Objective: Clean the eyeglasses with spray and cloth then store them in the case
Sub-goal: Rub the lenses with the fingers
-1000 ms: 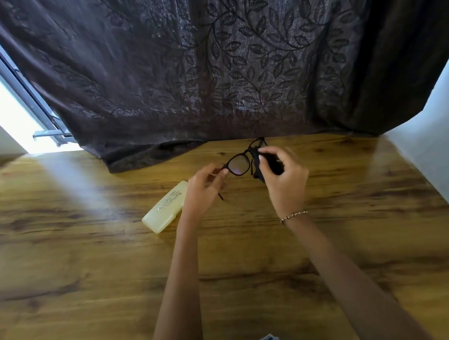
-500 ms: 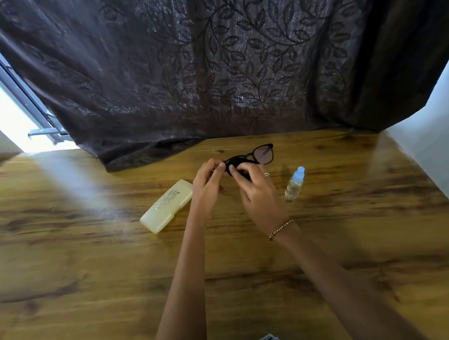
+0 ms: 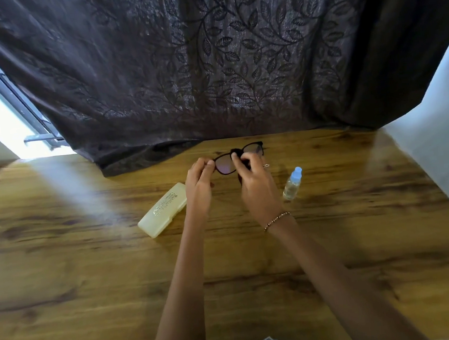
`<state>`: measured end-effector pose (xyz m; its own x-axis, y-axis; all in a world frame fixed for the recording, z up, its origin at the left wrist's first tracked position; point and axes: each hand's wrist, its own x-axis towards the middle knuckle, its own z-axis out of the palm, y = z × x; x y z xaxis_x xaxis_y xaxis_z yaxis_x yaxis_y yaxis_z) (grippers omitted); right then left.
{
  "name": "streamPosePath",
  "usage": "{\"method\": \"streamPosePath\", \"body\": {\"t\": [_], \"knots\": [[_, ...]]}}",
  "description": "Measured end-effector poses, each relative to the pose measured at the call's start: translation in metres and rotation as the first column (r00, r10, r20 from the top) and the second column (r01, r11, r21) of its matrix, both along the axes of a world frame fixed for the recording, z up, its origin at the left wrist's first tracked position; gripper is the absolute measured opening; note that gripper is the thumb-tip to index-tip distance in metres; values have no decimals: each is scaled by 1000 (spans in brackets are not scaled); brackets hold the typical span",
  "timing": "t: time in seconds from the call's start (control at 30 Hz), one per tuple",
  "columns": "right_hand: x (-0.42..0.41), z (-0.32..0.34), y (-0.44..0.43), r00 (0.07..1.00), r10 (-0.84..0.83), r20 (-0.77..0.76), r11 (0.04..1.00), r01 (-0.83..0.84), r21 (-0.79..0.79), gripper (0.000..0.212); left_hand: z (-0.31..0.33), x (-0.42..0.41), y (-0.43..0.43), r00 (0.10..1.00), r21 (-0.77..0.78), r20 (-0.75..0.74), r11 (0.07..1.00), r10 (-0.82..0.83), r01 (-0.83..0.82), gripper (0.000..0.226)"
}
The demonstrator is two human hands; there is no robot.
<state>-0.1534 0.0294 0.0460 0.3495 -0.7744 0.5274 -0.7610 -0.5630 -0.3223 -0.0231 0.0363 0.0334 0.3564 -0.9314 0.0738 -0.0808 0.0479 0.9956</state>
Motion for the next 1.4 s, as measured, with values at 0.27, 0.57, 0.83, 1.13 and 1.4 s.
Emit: {"method": "streamPosePath", "body": {"t": [0.27, 0.57, 0.83, 1.13, 1.4], "knots": [[9, -4, 14, 994, 81, -76, 995, -85, -49, 51, -9, -3, -1, 999, -32, 37, 999, -10, 12, 23], [2, -5, 20, 994, 97, -50, 994, -100, -46, 37, -6, -2, -2, 1000, -29, 28, 999, 14, -13, 28], [-5, -2, 10, 1000, -1, 19, 999, 2, -37, 38, -6, 2, 1, 999, -35, -6, 999, 34, -34, 21], [2, 2, 4, 1000, 22, 4, 1000, -22, -10, 43, -4, 1, 1, 999, -81, 2, 996, 45, -45, 24], [9, -1, 11, 987, 134, -85, 989, -139, -44, 45, -5, -3, 2, 999, -81, -25, 996, 34, -36, 23]]}}
